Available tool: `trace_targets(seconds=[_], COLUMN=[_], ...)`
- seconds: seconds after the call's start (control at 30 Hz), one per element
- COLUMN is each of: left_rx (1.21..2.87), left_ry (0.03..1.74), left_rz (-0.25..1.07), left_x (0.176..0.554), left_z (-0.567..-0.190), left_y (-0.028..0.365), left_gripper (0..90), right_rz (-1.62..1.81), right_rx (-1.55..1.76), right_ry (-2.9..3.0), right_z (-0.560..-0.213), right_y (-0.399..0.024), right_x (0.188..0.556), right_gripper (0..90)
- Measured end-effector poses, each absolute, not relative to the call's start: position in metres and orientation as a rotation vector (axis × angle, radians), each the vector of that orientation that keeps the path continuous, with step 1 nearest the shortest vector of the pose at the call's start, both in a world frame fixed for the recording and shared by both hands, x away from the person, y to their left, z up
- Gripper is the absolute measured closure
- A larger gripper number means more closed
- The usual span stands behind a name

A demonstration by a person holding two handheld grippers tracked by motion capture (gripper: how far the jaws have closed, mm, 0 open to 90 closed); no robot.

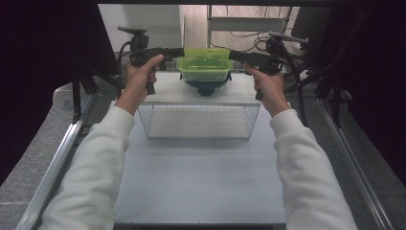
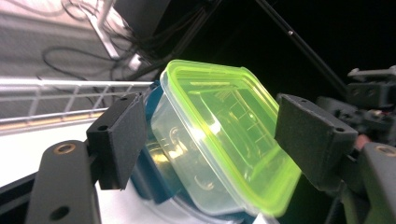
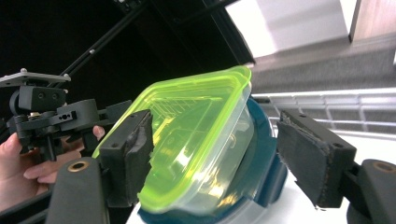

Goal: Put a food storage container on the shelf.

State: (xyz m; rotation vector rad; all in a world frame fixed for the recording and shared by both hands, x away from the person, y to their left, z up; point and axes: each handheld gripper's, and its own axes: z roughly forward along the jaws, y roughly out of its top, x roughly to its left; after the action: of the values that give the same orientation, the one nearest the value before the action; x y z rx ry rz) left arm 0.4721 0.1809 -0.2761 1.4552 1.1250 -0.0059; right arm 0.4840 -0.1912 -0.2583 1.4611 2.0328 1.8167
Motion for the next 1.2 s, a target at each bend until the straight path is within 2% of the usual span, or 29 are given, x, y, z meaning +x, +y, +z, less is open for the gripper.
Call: trace_targets(seconds=[0.23,0.53,0.87,0.93,1.2], left_rx=[1.525,1.585,1.699,1.678,1.772], left_ry=[1.054,1.0,0.975,0.996,1.031], left_rz=[0.079,0.125,0.13,0.111,0.137], left_x=[0.432,0.368,0.302,0.294,0.269], left_z=[-0.282,-0.304,-0.355,-0.369,-0.416], left_y=[0.191,0.198,0.192,0.194,0.192], left_gripper=[24.0,24.0,24.2,26.8,26.7], right_rz=[1.768,1.708,1.648,1.628,1.498], right_rx=[1.241,1.061,1.025,1.025,1.045], right_ry=[2.104,2.192,2.253,2.288,2.356], right_z=[-0.254,-0.278,-0.332,-0.344,-0.39], right_y=[-0.215,-0.246,-0.267,-0.267,-0.265], right_x=[0.45,0.391,0.335,0.326,0.296], right_gripper=[26.3,26.6,26.9,26.9,26.9])
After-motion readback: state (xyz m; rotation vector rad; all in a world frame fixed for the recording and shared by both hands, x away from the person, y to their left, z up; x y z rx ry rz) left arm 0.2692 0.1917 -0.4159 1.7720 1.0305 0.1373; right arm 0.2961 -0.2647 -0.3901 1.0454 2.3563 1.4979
